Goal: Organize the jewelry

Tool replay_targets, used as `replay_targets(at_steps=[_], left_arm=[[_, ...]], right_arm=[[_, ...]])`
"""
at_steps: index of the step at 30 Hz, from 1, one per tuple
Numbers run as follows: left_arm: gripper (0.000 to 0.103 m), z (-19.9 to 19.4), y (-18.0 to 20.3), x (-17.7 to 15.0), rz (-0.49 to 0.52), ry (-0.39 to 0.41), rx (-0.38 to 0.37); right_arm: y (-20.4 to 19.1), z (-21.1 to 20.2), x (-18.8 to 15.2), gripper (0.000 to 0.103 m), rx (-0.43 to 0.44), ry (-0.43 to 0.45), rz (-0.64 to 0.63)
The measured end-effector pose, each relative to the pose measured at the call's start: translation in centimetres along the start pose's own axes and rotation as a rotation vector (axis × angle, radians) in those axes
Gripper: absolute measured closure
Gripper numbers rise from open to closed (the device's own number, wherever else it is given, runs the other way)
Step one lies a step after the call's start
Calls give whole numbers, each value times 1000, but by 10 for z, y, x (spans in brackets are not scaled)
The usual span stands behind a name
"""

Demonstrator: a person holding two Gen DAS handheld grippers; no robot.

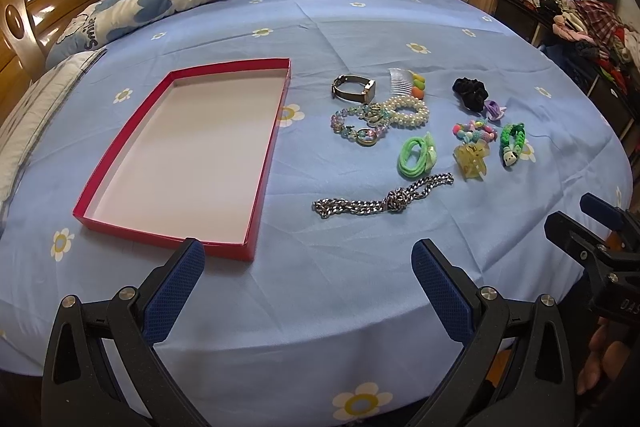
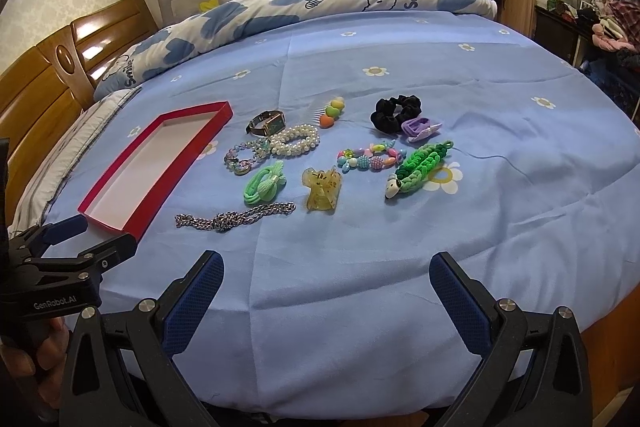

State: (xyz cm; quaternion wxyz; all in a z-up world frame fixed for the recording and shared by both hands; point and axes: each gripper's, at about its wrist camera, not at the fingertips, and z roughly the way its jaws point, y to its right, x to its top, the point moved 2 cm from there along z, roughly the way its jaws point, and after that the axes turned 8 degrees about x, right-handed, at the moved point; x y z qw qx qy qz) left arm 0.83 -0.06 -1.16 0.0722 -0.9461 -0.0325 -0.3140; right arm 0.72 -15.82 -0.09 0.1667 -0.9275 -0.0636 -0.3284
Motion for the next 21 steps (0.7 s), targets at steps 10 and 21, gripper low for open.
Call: replay_targets(at_steps=[10,21], left_arm=[[0,1,-1,2,-1,-1,1],[0,3,1,2,-1,-3,-3]], right_arm=[[-2,-1,1,0,8,3,3],[-3,-1,2,0,15,2,1]])
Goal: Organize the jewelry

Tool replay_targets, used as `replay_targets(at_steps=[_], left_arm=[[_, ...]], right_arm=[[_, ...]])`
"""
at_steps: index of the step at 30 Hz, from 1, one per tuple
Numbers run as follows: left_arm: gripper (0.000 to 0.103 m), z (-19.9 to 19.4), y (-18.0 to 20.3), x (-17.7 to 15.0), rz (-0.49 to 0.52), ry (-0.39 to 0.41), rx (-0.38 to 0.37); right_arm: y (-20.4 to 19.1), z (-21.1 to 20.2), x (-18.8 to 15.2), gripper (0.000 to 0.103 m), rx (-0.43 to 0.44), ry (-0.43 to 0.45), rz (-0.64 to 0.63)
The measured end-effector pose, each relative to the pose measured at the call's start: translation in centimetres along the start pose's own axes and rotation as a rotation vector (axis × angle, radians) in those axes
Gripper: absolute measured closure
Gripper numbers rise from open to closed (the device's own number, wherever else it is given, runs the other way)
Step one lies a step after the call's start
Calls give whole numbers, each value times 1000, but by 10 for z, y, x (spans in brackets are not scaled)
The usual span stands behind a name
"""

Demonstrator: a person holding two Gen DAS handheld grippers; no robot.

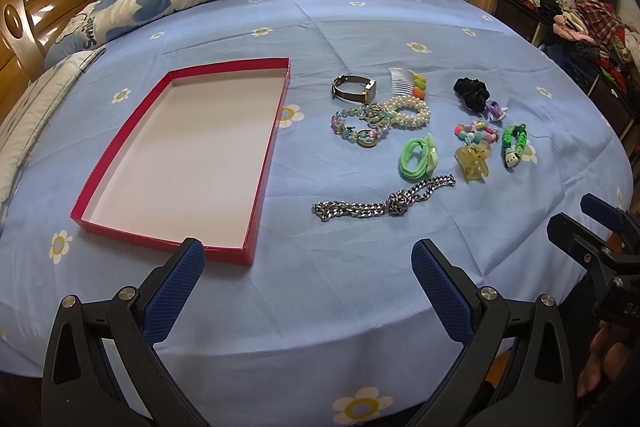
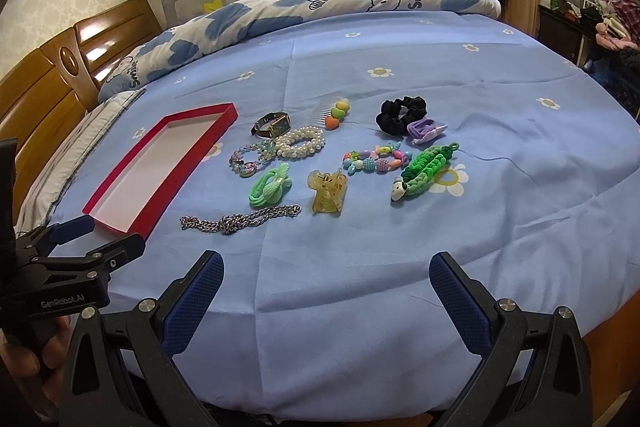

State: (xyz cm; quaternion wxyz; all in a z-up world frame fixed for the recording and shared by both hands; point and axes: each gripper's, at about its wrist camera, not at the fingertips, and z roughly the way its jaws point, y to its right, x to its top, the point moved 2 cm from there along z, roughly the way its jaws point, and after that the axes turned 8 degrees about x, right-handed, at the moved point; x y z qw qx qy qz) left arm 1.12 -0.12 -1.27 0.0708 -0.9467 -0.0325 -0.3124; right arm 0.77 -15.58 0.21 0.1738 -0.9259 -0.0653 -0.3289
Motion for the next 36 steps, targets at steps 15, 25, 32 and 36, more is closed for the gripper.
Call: replay_targets(at_steps=[15,25,32,36], left_arm=[[0,10,4,2,8,-15,-7],[0,23,14,18,26,-32,-54],[0,40,33,38,52,-47,-112],[0,53,47,50,75,-55,-130]], right_arm=[[4,6,-1,0,23,-6,15],[24,10,6,1,14,6,44],[48,19,17,4,4,16,75],[57,27,23,14,33,9,97]])
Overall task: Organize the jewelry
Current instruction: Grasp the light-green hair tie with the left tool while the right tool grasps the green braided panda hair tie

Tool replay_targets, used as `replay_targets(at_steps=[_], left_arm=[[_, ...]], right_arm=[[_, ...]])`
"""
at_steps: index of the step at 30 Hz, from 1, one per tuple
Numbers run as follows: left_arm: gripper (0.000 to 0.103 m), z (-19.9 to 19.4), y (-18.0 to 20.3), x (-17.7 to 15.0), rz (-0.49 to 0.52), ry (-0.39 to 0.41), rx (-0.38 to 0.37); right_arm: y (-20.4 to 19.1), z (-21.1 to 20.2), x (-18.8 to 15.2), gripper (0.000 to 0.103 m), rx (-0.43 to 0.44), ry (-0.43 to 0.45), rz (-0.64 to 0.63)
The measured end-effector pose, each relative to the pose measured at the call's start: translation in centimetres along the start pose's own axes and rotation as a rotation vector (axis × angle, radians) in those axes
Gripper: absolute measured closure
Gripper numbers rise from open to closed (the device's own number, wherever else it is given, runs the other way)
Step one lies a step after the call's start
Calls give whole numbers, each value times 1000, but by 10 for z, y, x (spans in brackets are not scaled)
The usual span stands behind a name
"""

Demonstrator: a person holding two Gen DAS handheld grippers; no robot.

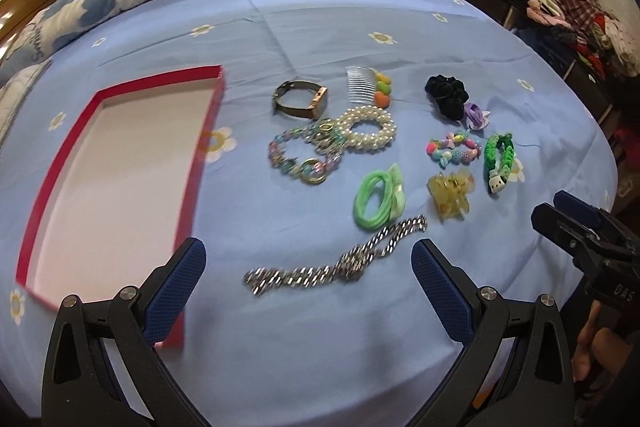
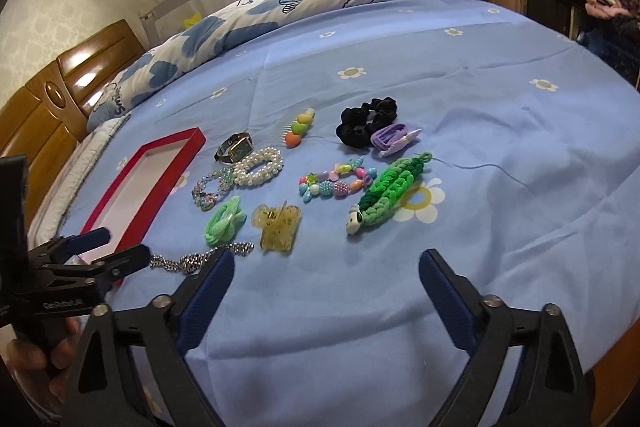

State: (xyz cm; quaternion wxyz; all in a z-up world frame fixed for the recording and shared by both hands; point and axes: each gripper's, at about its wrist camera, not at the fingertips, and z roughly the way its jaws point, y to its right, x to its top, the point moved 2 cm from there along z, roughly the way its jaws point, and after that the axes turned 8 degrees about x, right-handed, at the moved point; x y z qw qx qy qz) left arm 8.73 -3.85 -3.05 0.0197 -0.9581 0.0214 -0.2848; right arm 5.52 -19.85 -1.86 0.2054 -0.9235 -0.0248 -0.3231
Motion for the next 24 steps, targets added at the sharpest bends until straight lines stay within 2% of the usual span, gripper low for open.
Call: replay_targets(at_steps=[13,14,18,21,23,24], left_arm=[[5,43,25,24,36,-80,-110],[10,46,27,24,41,-86,-110],[30,59,31,23,47,-127,-128],[49,65,31,21,47,-145,-140],[69,64,31,21,59,-138,-132],[75,63,31,20,61,-138,-139]], right_arm=[[40,42,28,26,-67,-39,69],[42,47,28,28,-67,-50,70],[46,64,26,47,-99,-81,56],[49,62,25,56,-115,-67,52],[49,60,24,65,-106,-60,53],[50,59,23,71,-96,-56,56]])
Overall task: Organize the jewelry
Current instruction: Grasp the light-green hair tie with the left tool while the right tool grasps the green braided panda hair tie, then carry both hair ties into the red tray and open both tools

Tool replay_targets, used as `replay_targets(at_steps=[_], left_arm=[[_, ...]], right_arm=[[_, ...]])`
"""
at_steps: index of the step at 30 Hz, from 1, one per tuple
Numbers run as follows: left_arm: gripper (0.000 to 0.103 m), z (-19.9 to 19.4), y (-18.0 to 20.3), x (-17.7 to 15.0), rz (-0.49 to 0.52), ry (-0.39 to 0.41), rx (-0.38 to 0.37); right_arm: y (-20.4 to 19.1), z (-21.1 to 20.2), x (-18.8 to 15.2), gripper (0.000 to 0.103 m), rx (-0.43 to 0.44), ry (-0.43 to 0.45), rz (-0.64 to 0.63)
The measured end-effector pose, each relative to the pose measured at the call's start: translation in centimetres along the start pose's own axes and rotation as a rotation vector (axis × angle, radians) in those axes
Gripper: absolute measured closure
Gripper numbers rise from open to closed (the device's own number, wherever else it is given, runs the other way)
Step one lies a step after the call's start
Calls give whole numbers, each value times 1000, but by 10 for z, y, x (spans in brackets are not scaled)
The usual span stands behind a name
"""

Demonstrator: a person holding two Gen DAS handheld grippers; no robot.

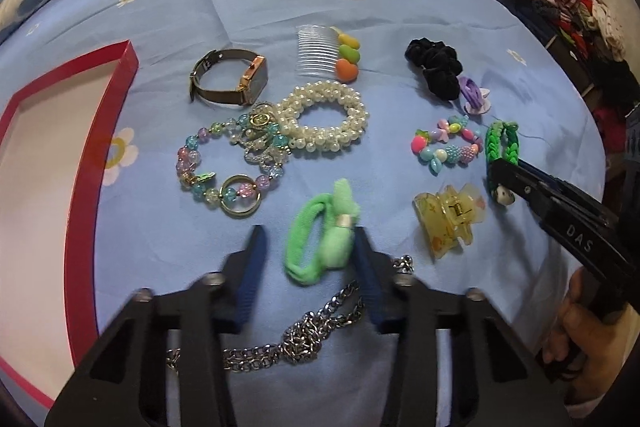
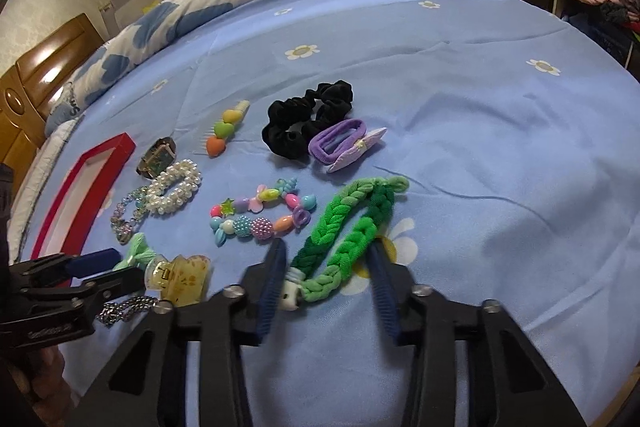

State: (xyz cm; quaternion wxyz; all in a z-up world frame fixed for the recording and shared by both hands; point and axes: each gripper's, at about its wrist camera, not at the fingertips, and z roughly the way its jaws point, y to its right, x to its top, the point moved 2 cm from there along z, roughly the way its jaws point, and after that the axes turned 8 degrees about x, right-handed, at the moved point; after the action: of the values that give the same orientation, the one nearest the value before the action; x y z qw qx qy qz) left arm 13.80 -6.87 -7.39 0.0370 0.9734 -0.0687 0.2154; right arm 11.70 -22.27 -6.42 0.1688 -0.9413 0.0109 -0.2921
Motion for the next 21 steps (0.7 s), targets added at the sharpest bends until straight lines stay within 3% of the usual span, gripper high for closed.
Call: replay_targets(at_steps=[3,13,21], left_arm=[[88,-5,-2,0,-3,13,-4],[90,-43,-25,-5,-55,76,-23],[90,-72,-57,-15,-124,119,3]], right_arm=[[2,-5,0,90,14,8,18],[-2,-33,6,92,51,64,40],[-47,-51,17,92,183,98,5]])
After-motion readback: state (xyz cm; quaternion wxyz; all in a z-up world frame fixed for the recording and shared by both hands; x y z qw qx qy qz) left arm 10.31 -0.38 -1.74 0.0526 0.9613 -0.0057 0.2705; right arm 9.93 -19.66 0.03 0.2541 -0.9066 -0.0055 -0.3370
